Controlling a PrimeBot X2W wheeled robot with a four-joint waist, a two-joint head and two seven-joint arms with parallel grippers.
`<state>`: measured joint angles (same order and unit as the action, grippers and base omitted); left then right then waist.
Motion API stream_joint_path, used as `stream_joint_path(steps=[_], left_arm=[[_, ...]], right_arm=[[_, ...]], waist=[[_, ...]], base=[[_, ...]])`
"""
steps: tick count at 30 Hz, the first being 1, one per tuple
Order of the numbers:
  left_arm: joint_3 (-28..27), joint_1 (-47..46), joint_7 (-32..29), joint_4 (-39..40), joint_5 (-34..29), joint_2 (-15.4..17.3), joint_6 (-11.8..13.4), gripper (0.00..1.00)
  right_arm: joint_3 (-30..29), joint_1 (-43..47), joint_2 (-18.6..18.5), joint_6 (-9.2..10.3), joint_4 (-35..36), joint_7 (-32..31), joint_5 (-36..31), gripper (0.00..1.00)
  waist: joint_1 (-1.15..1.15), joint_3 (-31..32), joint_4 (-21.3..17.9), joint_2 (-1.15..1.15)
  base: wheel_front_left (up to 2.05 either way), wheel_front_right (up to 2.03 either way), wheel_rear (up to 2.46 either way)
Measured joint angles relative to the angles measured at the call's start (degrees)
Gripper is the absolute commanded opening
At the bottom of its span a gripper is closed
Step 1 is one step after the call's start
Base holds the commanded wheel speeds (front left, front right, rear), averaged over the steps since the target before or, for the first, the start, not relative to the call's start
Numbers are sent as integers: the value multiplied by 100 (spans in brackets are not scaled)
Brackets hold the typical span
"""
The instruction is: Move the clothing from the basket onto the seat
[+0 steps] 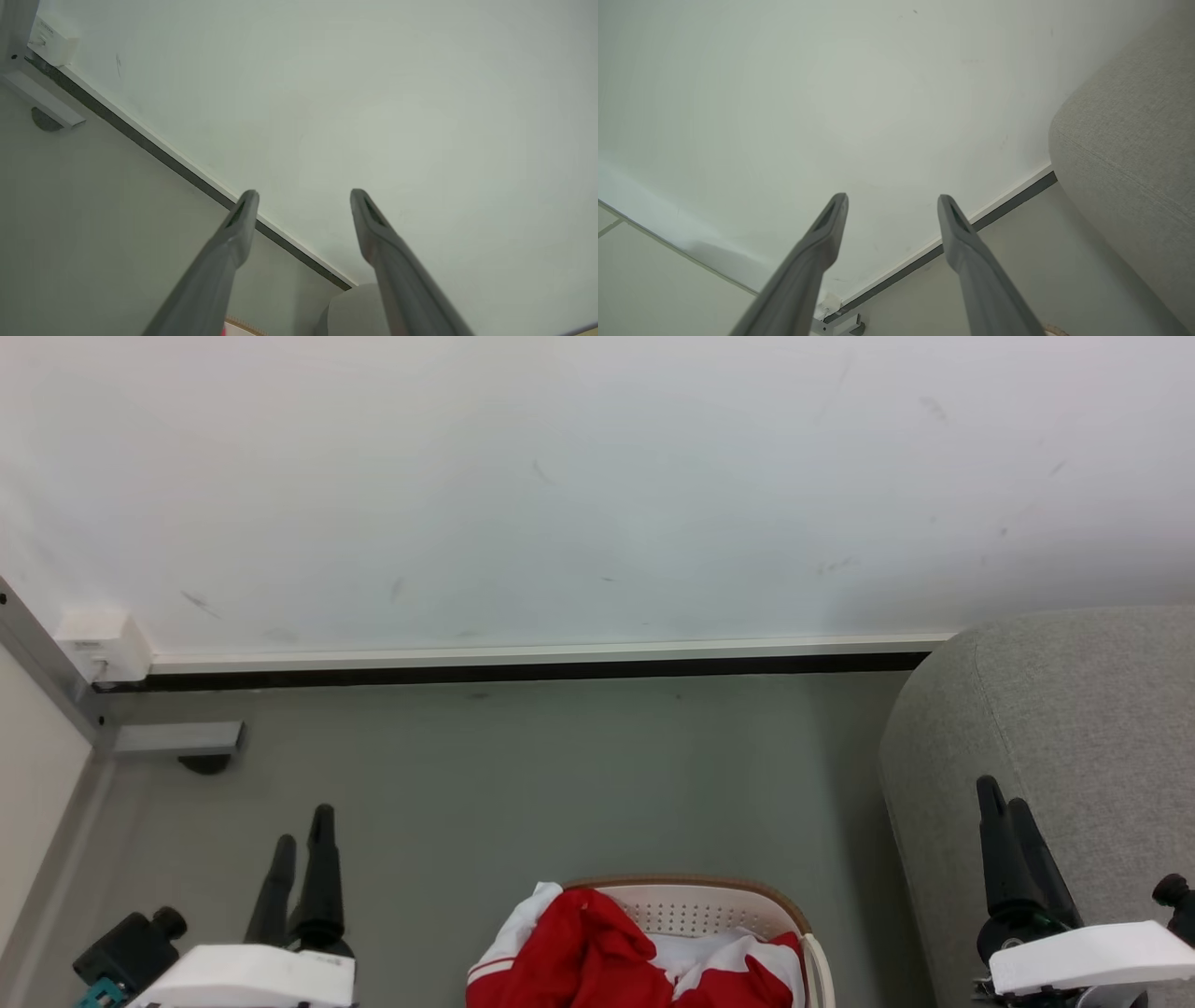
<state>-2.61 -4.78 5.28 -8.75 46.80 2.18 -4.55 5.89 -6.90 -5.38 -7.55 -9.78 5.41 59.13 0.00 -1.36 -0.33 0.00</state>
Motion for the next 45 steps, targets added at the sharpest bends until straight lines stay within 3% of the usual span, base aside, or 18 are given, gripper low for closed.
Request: stream_joint_path(steps=[8, 21, 45], left_arm=[[141, 1, 143, 19, -1005, 5, 105, 100], [291, 38, 338, 33, -1992, 41, 235, 100], [376, 31, 649, 63, -3197, 71, 309, 100]], right_arm=[[76, -22, -33, 0, 11, 123, -1021, 100], [100, -43, -9, 0, -198, 328, -2399, 100], [132, -191, 24, 0, -326, 646, -3641, 100]], waist=[[0, -29, 0, 0], [0, -32, 4, 0], [0, -146, -32, 0]], base=[[0, 0, 0], [0, 0, 0], [0, 0, 0]])
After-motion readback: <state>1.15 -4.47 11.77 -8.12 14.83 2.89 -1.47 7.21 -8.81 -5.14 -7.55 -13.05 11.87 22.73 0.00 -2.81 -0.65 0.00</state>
